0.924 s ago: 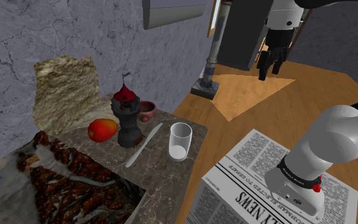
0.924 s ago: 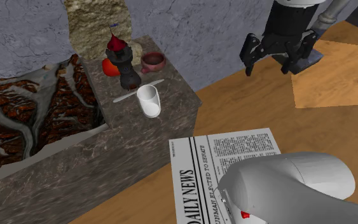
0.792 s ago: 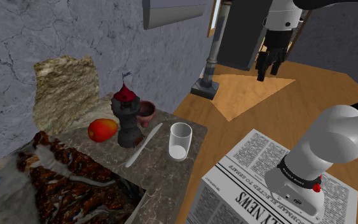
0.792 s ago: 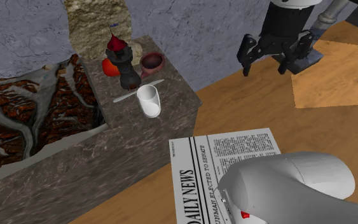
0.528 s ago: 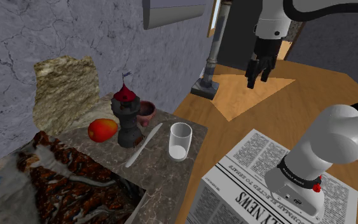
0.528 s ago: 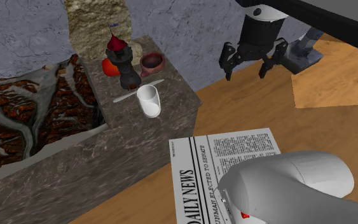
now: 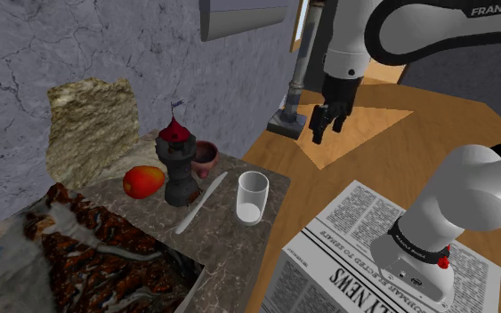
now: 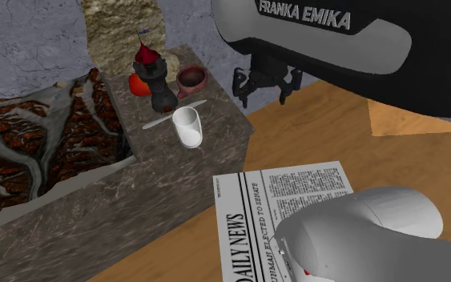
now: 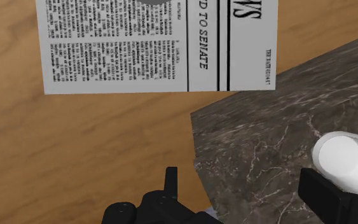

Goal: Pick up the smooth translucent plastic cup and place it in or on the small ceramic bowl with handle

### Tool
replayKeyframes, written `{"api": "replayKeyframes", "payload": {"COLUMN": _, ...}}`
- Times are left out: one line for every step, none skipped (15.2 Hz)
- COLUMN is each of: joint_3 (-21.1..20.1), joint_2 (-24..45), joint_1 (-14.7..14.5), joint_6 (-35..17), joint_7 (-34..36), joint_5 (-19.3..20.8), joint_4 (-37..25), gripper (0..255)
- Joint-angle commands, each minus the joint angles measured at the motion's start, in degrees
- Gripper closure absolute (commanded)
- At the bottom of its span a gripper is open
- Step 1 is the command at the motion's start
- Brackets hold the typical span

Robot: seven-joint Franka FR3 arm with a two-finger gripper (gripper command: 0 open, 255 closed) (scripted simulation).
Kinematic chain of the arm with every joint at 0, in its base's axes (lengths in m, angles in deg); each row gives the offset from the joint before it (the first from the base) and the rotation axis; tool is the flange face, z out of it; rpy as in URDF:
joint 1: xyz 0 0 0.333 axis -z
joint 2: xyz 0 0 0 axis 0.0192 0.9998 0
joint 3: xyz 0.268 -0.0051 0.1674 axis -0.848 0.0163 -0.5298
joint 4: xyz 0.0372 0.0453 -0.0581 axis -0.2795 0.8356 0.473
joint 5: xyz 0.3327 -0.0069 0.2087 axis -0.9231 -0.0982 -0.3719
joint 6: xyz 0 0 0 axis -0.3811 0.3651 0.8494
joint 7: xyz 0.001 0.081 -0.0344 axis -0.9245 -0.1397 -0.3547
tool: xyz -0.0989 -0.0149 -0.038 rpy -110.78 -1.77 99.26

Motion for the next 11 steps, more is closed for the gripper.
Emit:
{"api": "replayKeyframes", "payload": {"joint_3": -2.18, "joint_2": 2.27, "joint_1": -1.12, "joint_6": -3.09, "joint_7": 1.72, "joint_5": -1.31, "joint_4": -0.33, "gripper": 0}}
{"api": "replayKeyframes", "payload": {"joint_3": -3.24, "joint_2": 3.46, "joint_1": -1.62, "joint_6": -4.75, "joint_7": 2.52, "joint_5": -1.84, "joint_4": -0.37, "gripper": 0}}
{"api": "replayKeyframes", "payload": {"joint_3": -4.31, "joint_2": 4.72, "joint_1": -2.09, "joint_6": -6.40, "joint_7": 3.33, "joint_5": -2.31, "joint_4": -0.49, "gripper": 0}}
{"api": "replayKeyframes", "payload": {"joint_3": -5.39, "joint_2": 6.04, "joint_1": -2.52, "joint_6": -8.05, "joint_7": 4.15, "joint_5": -2.72, "joint_4": -0.68, "gripper": 0}}
{"api": "replayKeyframes", "payload": {"joint_3": -6.49, "joint_2": 7.43, "joint_1": -2.91, "joint_6": -9.69, "joint_7": 4.98, "joint_5": -3.05, "joint_4": -0.93, "gripper": 0}}
{"api": "replayKeyframes", "payload": {"joint_3": -7.59, "joint_2": 8.86, "joint_1": -3.26, "joint_6": -11.32, "joint_7": 5.83, "joint_5": -3.32, "joint_4": -1.26, "gripper": 0}}
{"api": "replayKeyframes", "payload": {"joint_3": -8.70, "joint_2": 10.36, "joint_1": -3.56, "joint_6": -12.93, "joint_7": 6.70, "joint_5": -3.50, "joint_4": -1.66, "gripper": 0}}
{"api": "replayKeyframes", "payload": {"joint_3": -9.81, "joint_2": 11.91, "joint_1": -3.82, "joint_6": -14.53, "joint_7": 7.59, "joint_5": -3.59, "joint_4": -2.12, "gripper": 0}}
{"api": "replayKeyframes", "payload": {"joint_3": -10.92, "joint_2": 13.50, "joint_1": -4.05, "joint_6": -16.10, "joint_7": 8.53, "joint_5": -3.57, "joint_4": -2.65, "gripper": 0}}
{"api": "replayKeyframes", "payload": {"joint_3": -12.05, "joint_2": 15.15, "joint_1": -4.22, "joint_6": -17.64, "joint_7": 9.50, "joint_5": -3.45, "joint_4": -3.25, "gripper": 0}}
{"api": "replayKeyframes", "payload": {"joint_3": -13.18, "joint_2": 16.84, "joint_1": -4.36, "joint_6": -19.15, "joint_7": 10.51, "joint_5": -3.21, "joint_4": -3.92, "gripper": 0}}
